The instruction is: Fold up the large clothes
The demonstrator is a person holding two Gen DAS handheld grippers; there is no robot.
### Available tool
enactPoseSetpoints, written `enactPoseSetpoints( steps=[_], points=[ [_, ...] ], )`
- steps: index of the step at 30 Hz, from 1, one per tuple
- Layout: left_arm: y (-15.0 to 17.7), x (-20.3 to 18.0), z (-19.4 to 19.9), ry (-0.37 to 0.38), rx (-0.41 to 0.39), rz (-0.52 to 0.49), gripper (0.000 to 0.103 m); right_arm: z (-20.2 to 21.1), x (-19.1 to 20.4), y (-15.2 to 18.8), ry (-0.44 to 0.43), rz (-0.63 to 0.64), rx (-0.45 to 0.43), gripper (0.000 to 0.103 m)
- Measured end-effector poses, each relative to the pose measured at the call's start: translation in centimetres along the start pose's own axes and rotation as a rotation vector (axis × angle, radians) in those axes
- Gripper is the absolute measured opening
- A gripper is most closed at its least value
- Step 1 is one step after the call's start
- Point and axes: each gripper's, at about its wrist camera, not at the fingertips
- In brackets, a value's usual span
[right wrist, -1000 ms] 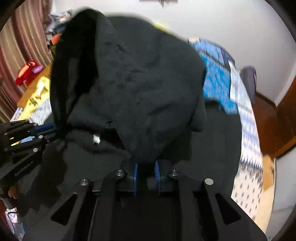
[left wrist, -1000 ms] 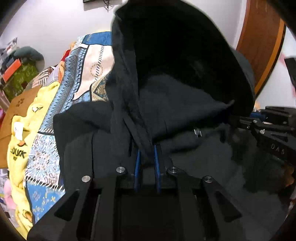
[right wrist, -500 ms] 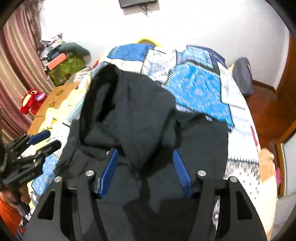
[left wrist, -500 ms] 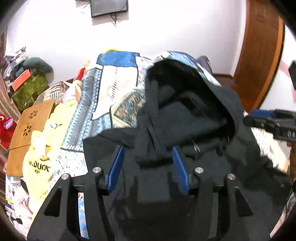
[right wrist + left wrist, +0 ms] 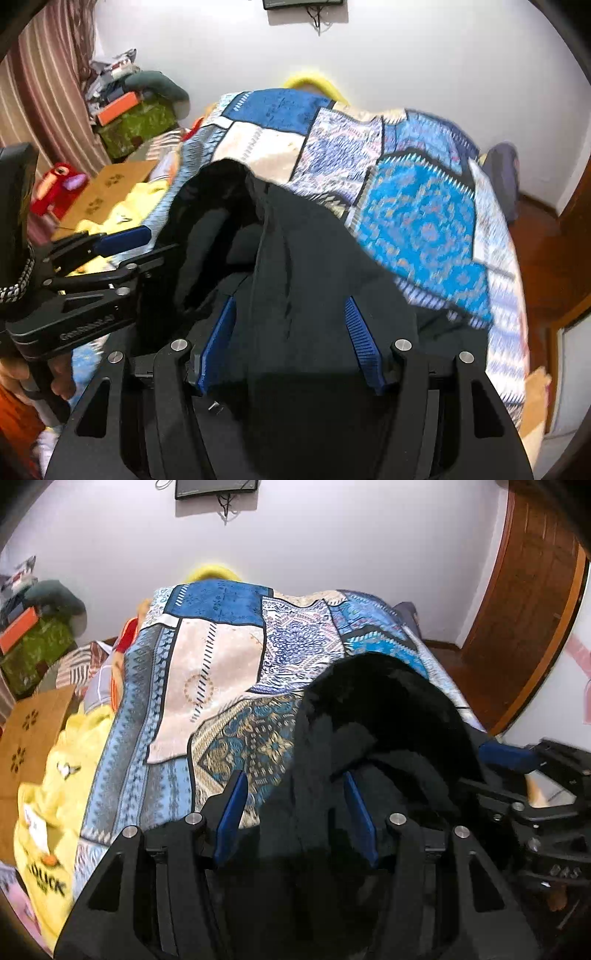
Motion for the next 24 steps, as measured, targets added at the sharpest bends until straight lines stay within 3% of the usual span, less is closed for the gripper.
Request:
enactPoseSetpoints(
  steps=[2, 3, 4, 5, 6, 7, 8, 12, 18, 24],
  points=[
    [-0.5, -0.1, -1.5, -0.006, 0.007, -0.012, 0.037, -0.7, 0.0, -0.3, 0.031, 0.019, -0.013, 0.056],
    [-0.4, 0.0, -1.8, 0.002, 0.011, -0.013, 0.021, -0.8, -0.1, -0.5, 0.035, 0.02, -0.023, 0.053],
    [-0.5, 0.1, -2.3, 0.032, 0.013, -0.004, 0.01, -0.8, -0.2, -0.6, 0.035, 0.021, -0.039, 0.047],
    [-0.4, 0.2, -2.3, 0.058, 0.003, 0.004, 0.007, -0.6, -0.2, -0.8, 0.027, 0.023, -0.058, 0.036],
    [-0.3, 0.3, -2.0, 0.076, -0.013, 0.008, 0.007, -0.5, -0.2, -0.9, 0.024, 0.027, -0.07, 0.03],
    [-0.2, 0.3, -1.7, 0.084, -0.025, 0.008, 0.006, -0.3, -0.1, -1.0, 0.021, 0.032, -0.079, 0.016],
    [-0.1, 0.3, -1.2, 0.091, -0.041, 0.01, 0.006, -0.3, 0.1, -1.0, 0.014, 0.038, -0.08, 0.012],
    [0.8, 0.4, 1.6, 0.146, -0.071, 0.033, 0.005, 0.9, 0.9, -0.9, 0.003, 0.061, -0.108, 0.008],
    [3.5, -1.1, 7.0, 0.107, -0.103, -0.044, 0.005, 4.7, 1.8, 0.8, -0.064, 0.083, -0.111, 0.007],
    [7.1, -2.6, 10.6, 0.106, -0.083, -0.029, 0.005, 8.4, 2.8, 4.1, -0.06, 0.144, -0.095, 0.007]
  ],
)
Point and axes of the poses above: each gripper's, at about its wrist camera, not at the fingertips, and z roughly against the way its jaws point, x to its left, y to its underside, and after that the axes turned 11 degrees about -z, right-handed
